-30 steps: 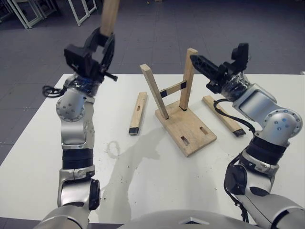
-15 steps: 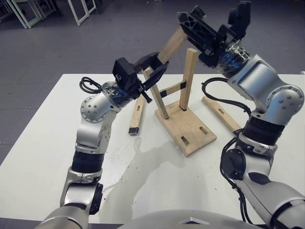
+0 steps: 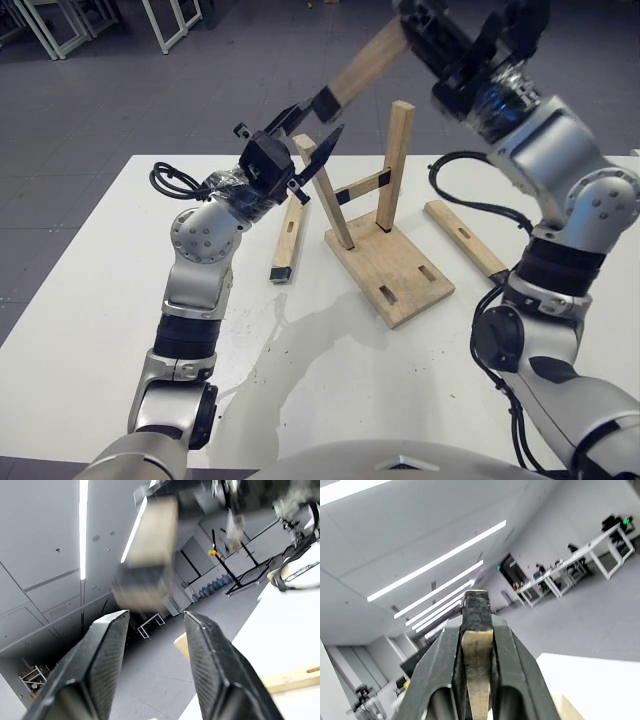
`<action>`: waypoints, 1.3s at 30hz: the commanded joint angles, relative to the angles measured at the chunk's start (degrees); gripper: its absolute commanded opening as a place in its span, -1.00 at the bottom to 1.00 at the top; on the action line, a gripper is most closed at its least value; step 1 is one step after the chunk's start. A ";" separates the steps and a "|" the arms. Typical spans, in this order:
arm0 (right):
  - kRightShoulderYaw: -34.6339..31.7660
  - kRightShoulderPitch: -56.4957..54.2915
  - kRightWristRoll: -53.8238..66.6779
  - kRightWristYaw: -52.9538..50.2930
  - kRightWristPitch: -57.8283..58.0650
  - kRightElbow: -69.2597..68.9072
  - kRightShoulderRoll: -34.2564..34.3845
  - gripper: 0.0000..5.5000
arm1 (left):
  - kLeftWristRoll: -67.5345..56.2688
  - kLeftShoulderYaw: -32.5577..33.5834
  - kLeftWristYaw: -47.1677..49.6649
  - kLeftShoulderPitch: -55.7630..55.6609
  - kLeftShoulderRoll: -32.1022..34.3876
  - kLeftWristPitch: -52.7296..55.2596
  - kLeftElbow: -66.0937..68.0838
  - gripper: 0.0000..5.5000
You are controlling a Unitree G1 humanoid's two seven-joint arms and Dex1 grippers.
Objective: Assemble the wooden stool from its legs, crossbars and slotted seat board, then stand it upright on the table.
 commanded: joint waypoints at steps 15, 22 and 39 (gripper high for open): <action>18.54 18.60 -53.70 30.35 -32.17 27.22 -24.10 -0.86 | 10.54 0.91 13.19 8.82 -1.12 1.12 2.48 -0.26; 20.08 19.54 -59.77 34.03 -36.65 35.12 -21.67 -0.86 | 10.01 0.66 13.01 8.94 -1.01 1.56 3.30 -0.26; 16.52 20.51 -62.43 31.16 -26.68 32.49 -23.30 -0.86 | 9.69 1.06 13.55 9.58 -1.26 2.27 3.77 -0.26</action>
